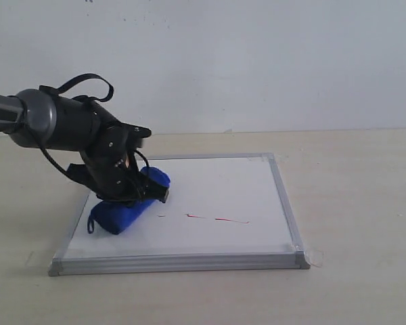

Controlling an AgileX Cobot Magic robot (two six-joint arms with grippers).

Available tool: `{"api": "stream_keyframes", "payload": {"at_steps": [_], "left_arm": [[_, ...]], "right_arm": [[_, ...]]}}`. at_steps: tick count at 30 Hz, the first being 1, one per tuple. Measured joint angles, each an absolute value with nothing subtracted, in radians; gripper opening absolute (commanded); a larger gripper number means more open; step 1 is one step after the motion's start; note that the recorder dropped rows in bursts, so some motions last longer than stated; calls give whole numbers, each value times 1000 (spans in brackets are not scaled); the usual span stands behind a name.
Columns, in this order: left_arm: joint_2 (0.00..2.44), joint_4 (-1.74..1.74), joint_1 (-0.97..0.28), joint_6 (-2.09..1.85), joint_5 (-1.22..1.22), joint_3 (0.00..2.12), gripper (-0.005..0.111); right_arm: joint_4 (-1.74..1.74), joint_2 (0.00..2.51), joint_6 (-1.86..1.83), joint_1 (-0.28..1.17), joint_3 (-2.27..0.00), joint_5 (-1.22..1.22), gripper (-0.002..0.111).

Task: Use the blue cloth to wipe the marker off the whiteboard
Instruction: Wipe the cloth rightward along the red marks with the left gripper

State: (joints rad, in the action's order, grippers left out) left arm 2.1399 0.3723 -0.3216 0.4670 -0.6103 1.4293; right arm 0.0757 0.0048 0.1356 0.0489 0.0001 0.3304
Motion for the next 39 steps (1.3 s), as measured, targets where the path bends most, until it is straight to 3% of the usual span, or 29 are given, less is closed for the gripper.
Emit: {"api": "stream_keyframes", "payload": {"at_steps": [10,22,26,31,39], "left_arm": [[2146,234,-485,341,-482,1435,4],[2161,230,-295,428,-806,1545,4],[2161,235,-388,408,-826,1548,4],[2163,213,-549,359,-686,1554,4],[2163,256,-369,356,-794,1556,4]], "right_arm": [[76,5,136,49,0,330,0],[76,5,136,49,0,330,0],[76,5,136,49,0,330,0],[76,5,136,49,0,330,0],[76,5,136,49,0,330,0]]}}
